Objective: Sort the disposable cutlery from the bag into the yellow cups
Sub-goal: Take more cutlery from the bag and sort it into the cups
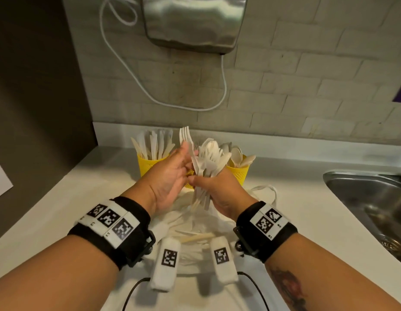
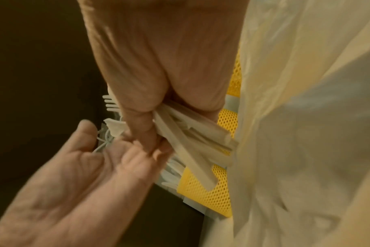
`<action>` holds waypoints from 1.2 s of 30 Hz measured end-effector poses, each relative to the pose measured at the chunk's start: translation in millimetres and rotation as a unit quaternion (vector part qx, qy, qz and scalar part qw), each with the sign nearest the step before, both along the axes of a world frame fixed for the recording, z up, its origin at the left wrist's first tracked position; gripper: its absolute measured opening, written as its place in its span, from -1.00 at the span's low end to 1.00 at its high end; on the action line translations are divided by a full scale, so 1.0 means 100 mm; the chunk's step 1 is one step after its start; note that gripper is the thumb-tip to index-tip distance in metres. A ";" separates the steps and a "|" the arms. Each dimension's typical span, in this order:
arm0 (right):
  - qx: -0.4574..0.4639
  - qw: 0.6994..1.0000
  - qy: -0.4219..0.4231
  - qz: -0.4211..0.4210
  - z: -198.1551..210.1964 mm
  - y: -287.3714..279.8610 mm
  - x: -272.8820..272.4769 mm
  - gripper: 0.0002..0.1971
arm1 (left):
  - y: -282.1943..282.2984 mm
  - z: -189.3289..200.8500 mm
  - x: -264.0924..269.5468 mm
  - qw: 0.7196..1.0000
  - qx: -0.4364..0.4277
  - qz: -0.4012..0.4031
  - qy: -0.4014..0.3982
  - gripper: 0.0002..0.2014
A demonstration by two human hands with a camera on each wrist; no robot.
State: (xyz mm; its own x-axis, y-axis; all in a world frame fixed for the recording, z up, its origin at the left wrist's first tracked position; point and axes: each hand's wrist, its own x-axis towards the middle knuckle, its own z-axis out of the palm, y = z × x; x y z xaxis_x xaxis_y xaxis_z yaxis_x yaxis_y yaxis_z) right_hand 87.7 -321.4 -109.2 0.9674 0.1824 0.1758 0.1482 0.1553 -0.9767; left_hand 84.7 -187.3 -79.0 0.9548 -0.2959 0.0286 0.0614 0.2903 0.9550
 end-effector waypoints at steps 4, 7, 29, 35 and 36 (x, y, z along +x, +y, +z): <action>-0.018 1.000 0.014 0.007 -0.08 0.04 -0.01 -0.60 | -0.03 0.04 0.01 0.989 0.101 0.038 -0.104 -0.68; -0.009 1.000 0.009 -0.002 -0.07 0.05 0.01 -0.60 | -0.04 -0.03 0.04 0.963 0.230 0.012 -0.144 -0.69; -0.008 1.000 0.010 0.007 0.06 -0.01 0.07 -0.72 | 0.15 -0.23 0.02 0.984 0.012 -0.140 0.105 -0.20; -0.036 0.989 0.045 0.133 0.08 0.01 0.02 -0.73 | 0.15 -0.19 0.00 0.982 0.097 -0.154 0.050 -0.57; -0.046 0.988 0.040 0.145 0.08 0.02 0.02 -0.69 | 0.15 -0.21 -0.01 0.984 0.091 -0.143 0.055 -0.61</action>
State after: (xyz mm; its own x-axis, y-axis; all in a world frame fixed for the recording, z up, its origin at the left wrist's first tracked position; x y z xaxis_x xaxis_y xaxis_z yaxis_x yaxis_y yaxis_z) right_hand 89.3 -319.5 -101.3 0.8819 0.4660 0.0715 0.0327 0.0908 -0.9953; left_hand 84.2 -172.3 -99.8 0.8259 -0.5436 -0.1494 0.2220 0.0700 0.9725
